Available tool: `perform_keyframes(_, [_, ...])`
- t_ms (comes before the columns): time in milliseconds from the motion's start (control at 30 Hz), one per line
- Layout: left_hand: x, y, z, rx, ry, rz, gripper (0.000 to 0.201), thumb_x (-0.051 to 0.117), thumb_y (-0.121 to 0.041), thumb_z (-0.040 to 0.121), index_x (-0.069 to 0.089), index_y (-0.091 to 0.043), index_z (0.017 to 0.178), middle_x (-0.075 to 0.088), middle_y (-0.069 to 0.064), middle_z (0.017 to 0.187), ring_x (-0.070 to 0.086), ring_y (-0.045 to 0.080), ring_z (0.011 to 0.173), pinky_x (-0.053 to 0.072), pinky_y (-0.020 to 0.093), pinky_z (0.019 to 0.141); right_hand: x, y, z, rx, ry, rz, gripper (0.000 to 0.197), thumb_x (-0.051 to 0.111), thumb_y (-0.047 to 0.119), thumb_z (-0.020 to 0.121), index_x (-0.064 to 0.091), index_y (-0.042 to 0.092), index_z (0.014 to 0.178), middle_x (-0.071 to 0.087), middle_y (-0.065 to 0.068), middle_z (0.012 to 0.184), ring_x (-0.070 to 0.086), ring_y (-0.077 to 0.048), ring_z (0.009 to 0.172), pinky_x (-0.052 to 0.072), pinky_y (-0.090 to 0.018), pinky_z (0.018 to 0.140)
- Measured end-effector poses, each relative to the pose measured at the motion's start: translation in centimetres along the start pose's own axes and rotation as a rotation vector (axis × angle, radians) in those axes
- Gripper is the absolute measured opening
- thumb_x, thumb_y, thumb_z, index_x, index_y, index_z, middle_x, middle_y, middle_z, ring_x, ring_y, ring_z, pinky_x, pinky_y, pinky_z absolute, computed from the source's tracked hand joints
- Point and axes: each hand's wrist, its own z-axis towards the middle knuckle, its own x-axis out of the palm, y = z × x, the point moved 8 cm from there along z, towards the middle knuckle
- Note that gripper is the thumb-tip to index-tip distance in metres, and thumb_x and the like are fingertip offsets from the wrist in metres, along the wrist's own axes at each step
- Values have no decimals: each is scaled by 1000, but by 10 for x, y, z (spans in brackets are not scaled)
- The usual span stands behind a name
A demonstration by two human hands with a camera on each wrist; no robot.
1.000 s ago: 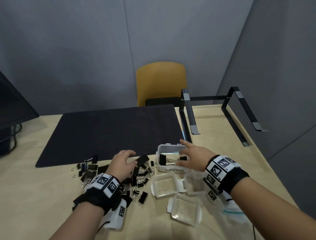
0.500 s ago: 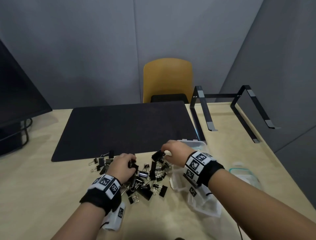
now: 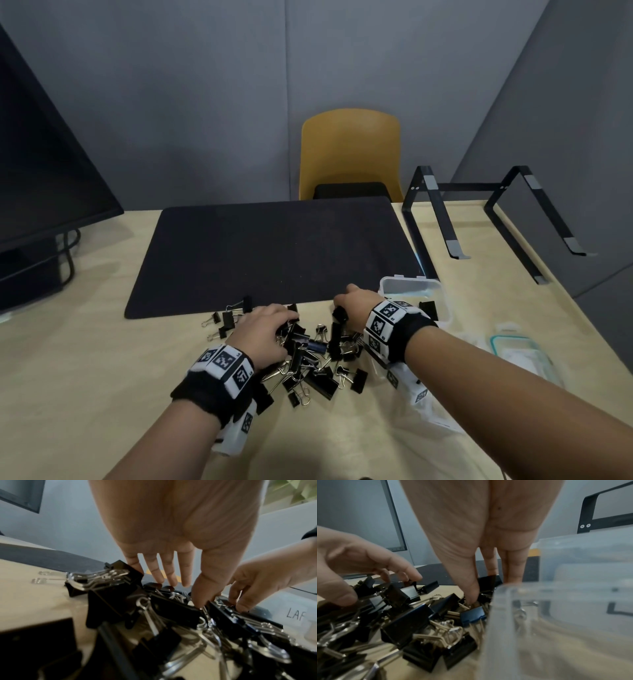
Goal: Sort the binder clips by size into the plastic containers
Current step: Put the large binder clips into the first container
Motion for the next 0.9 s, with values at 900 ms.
perform_keyframes(900, [-13,14,6,-178,-27,60,25,58,-35,83,53,-26,105,65,-7,95,60,14,87,43,28,76,-36,-17,-42,19,-270,498,13,60,17,84,48,14,88,54,-1,81,53,-19,72,46,-29,62])
